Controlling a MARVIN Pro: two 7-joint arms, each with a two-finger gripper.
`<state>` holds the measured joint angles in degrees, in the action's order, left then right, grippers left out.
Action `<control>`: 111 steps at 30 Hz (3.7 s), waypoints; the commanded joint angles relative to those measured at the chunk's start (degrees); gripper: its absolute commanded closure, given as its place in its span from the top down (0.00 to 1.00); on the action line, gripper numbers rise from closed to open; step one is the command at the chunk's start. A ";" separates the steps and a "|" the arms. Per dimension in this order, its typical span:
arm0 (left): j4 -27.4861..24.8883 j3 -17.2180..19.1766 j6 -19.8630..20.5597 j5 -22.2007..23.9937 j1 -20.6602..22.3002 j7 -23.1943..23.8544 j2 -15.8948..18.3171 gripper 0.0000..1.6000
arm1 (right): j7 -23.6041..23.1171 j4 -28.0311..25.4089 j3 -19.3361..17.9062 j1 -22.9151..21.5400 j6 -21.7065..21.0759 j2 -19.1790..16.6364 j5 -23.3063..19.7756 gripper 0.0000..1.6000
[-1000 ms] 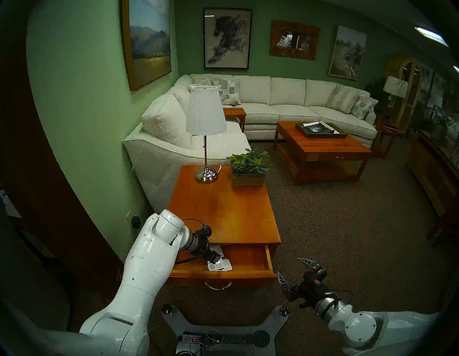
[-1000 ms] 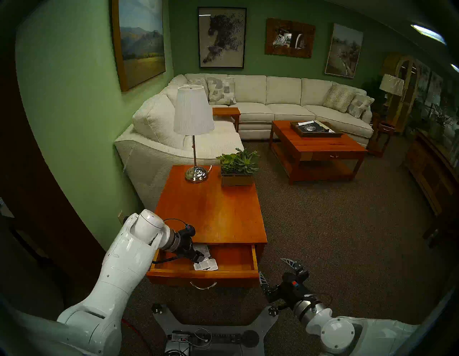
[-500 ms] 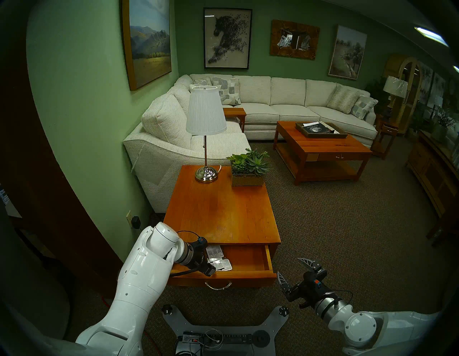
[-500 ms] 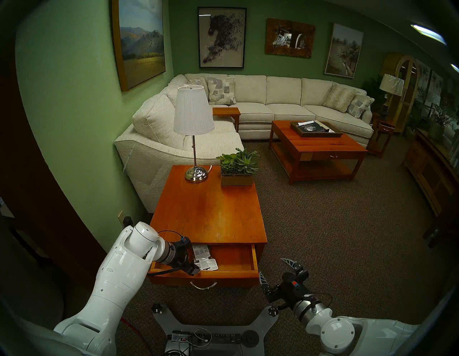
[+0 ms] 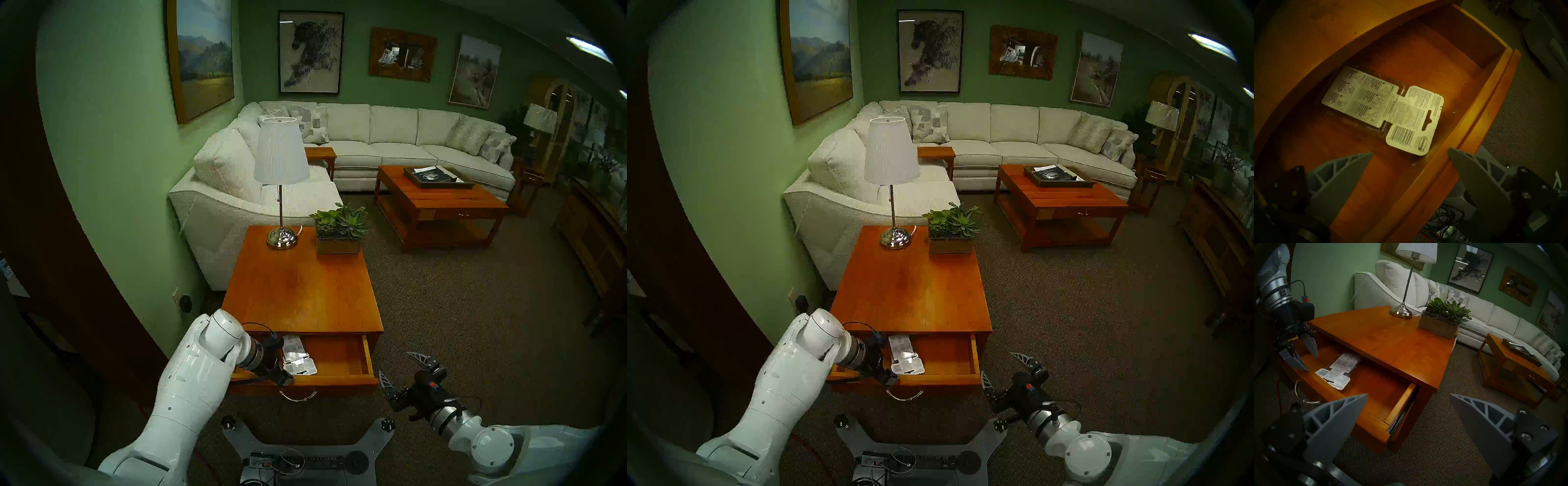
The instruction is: Open the drawer, take out the contents and close the drawer
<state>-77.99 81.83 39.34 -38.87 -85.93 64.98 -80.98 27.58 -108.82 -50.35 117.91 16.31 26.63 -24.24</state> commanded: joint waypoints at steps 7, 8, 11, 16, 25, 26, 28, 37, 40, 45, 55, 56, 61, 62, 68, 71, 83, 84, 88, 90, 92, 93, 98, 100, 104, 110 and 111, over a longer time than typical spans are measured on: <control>-3.98 -0.82 1.57 0.55 -3.84 1.20 2.67 1.00 | 0.03 -1.14 -0.55 -0.63 0.24 -0.10 0.09 1.00; -4.65 -0.25 0.46 0.89 -4.56 -0.61 2.23 1.00 | 0.03 -1.14 -0.55 -0.63 0.24 -0.10 0.08 1.00; -5.52 1.28 -0.82 1.84 -5.34 -3.81 0.87 1.00 | 0.04 -1.15 -0.55 -0.63 0.23 -0.10 0.08 1.00; -4.62 3.01 0.29 3.05 -4.77 -4.60 -0.92 1.00 | 0.04 -1.15 -0.55 -0.63 0.23 -0.11 0.08 1.00; -1.97 6.38 4.16 5.90 -2.42 -5.94 -5.09 1.00 | 0.03 -1.12 -0.54 -0.64 0.25 -0.08 0.09 1.00; -1.77 6.66 5.03 6.17 -2.05 -5.72 -5.44 1.00 | 0.03 -1.11 -0.54 -0.64 0.25 -0.08 0.09 1.00; -0.30 7.43 6.42 6.95 -0.56 -5.41 -6.21 1.00 | 0.02 -1.09 -0.53 -0.65 0.26 -0.07 0.10 1.00; 2.31 8.22 10.12 8.56 2.20 -6.00 -7.16 1.00 | 0.03 -1.09 -0.53 -0.65 0.26 -0.07 0.10 1.00; 2.65 7.58 11.00 8.85 2.26 -6.07 -6.86 1.00 | 0.03 -1.11 -0.53 -0.65 0.25 -0.08 0.09 1.00; 2.74 5.91 12.91 9.62 2.10 -4.71 -5.56 1.00 | 0.03 -1.12 -0.53 -0.64 0.25 -0.08 0.09 1.00; -2.78 -3.00 13.30 15.47 -2.38 -6.61 1.15 1.00 | 0.02 -1.05 -0.52 -0.66 0.27 -0.04 0.11 1.00; -3.31 -3.64 13.50 16.17 -2.73 -6.73 1.85 1.00 | 0.02 -1.05 -0.52 -0.66 0.27 -0.04 0.11 1.00; -4.82 -6.74 14.43 20.07 -2.91 -7.08 5.22 1.00 | 0.02 -1.08 -0.52 -0.66 0.27 -0.06 0.10 1.00; -5.07 -7.39 14.74 21.22 -2.76 -7.41 5.95 1.00 | 0.03 -1.08 -0.52 -0.66 0.26 -0.06 0.10 1.00; -5.50 -7.40 15.66 26.31 -1.33 -8.38 7.11 1.00 | 0.03 -1.10 -0.52 -0.65 0.26 -0.08 0.10 1.00; -5.23 -5.82 15.66 29.64 -0.65 -9.05 6.37 1.00 | 0.02 -1.06 -0.51 -0.66 0.27 -0.05 0.11 1.00; -2.65 -7.42 15.66 34.19 1.82 -12.18 7.39 1.00 | 0.04 -1.13 -0.53 -0.64 0.25 -0.10 0.08 1.00; -2.41 -7.47 15.66 33.88 1.91 -13.23 6.99 1.00 | 0.04 -1.13 -0.53 -0.64 0.25 -0.10 0.08 1.00; -1.56 -7.44 15.66 33.04 2.14 -16.71 5.45 1.00 | 0.04 -1.13 -0.53 -0.65 0.25 -0.09 0.09 1.00; -1.15 -6.90 15.66 32.79 2.16 -18.42 4.41 1.00 | 0.04 -1.12 -0.53 -0.65 0.25 -0.09 0.09 1.00; -0.36 -5.72 15.66 33.43 2.27 -19.28 3.19 1.00 | 0.03 -1.11 -0.52 -0.65 0.26 -0.08 0.09 1.00; 0.04 -5.16 15.66 33.83 2.36 -19.67 2.67 1.00 | 0.03 -1.10 -0.52 -0.65 0.26 -0.08 0.09 1.00; 1.89 -3.65 15.66 33.35 3.09 -24.01 0.18 1.00 | 0.03 -1.09 -0.52 -0.66 0.26 -0.07 0.10 1.00; 2.33 -3.21 15.66 33.26 3.31 -25.48 -0.54 1.00 | 0.03 -1.09 -0.52 -0.66 0.26 -0.07 0.10 1.00; 3.58 -2.88 15.66 33.27 3.94 -27.46 -1.47 1.00 | 0.03 -1.09 -0.52 -0.66 0.26 -0.07 0.10 1.00; 5.06 -2.74 15.66 33.31 4.32 -29.41 -2.22 1.00 | 0.03 -1.11 -0.52 -0.65 0.25 -0.09 0.09 1.00; 5.28 -2.73 15.66 33.39 4.43 -29.53 -2.28 1.00 | 0.04 -1.12 -0.53 -0.65 0.25 -0.09 0.09 1.00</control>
<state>-73.09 78.65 55.12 -5.70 -84.05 36.39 -81.13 27.59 -108.81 -50.32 117.91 16.31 26.62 -24.25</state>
